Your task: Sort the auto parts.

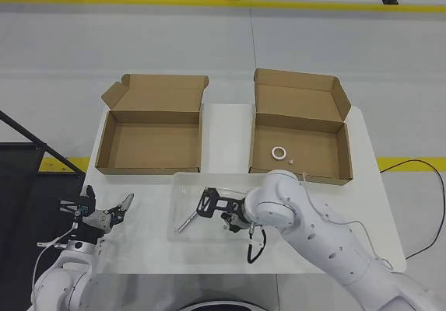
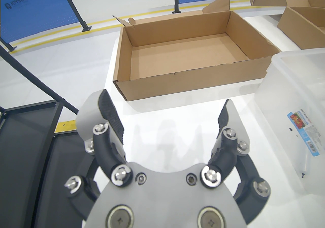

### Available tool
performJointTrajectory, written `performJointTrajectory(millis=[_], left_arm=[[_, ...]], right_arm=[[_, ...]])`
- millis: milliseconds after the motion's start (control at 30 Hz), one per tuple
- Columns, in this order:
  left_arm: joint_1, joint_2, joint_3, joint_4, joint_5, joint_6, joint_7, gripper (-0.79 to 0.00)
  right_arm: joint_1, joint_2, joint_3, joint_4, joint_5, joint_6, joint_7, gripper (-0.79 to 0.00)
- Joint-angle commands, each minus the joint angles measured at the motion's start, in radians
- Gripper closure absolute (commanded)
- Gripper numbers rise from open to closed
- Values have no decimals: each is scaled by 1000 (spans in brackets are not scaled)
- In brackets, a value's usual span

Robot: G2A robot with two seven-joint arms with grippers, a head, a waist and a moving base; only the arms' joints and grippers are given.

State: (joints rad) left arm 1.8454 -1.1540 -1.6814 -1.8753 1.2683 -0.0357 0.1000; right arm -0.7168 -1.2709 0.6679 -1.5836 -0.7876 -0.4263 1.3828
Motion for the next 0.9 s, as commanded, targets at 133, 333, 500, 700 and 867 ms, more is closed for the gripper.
performJointTrajectory(millis=[133,333,500,700,867], left_arm=[[0,0,0,0,0,0,0,-785],[0,0,0,0,0,0,0,-785],[0,0,0,0,0,0,0,-785],[0,0,0,0,0,0,0,-785],[0,0,0,0,0,0,0,-785]], right_arm=[[8,-6,-25,14,9,-5,-1,-317],[16,-13,-48,31,13,-2,-10,-329],[22,-19,-62,50,15,2,-19,-320],[36,-30,-85,85,18,11,-24,-314],[49,-38,-98,108,20,18,-31,0]])
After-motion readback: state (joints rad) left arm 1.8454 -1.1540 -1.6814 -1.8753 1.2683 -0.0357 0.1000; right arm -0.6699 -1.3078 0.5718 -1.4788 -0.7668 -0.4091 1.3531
